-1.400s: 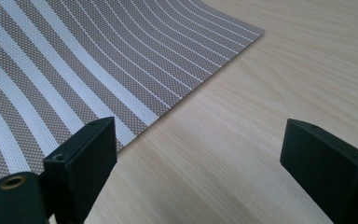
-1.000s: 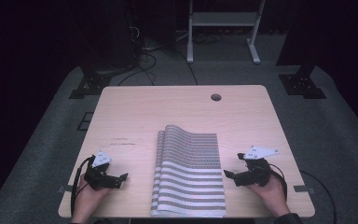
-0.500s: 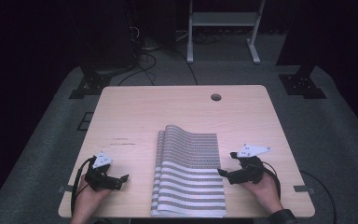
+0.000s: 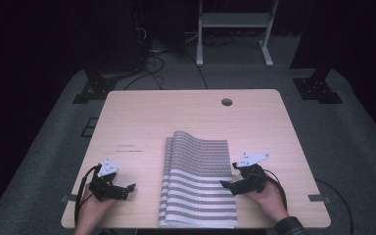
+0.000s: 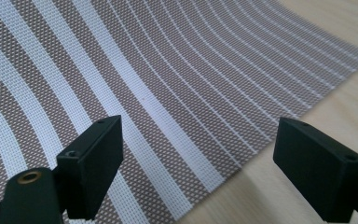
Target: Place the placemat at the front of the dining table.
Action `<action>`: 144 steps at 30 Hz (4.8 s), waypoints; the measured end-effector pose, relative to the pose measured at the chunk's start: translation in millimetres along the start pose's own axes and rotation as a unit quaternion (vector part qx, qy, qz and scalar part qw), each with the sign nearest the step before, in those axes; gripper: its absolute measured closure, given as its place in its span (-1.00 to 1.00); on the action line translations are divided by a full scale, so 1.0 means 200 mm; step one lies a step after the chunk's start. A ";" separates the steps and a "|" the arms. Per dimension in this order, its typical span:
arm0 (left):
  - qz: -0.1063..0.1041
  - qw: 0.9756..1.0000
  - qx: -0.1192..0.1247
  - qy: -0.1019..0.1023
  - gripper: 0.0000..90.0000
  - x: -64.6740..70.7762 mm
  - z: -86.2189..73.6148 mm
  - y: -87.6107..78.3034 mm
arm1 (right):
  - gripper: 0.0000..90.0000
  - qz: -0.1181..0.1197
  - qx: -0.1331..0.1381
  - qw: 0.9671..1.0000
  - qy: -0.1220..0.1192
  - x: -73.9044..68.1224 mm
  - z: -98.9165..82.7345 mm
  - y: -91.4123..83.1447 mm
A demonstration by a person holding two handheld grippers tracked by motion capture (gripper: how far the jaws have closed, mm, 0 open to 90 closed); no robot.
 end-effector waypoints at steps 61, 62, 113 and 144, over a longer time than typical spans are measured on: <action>-0.012 1.000 0.000 0.012 -1.00 0.03 0.00 0.00 | 0.92 -0.039 0.014 0.997 0.067 0.34 0.09 -0.08; -0.012 1.000 0.000 0.012 -1.00 0.03 0.00 0.00 | 0.92 -0.048 0.018 0.996 0.070 0.37 0.11 -0.07; -0.016 1.000 -0.001 0.019 -1.00 0.05 0.00 0.00 | 0.07 -0.082 0.041 0.991 0.094 0.45 0.10 -0.21; -0.021 0.999 0.000 0.024 -1.00 0.07 -0.02 -0.01 | 0.00 0.007 0.008 1.000 0.015 -0.19 0.02 0.00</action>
Point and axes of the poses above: each handheld gripper's, and its own axes: y roughly forward along the jaws, z roughly out of its top, x roughly to its right, the point moved 7 cm from there along y, roughly forward along the jaws, and after that the axes turned 5 degrees about -x, right-handed, at the moved point
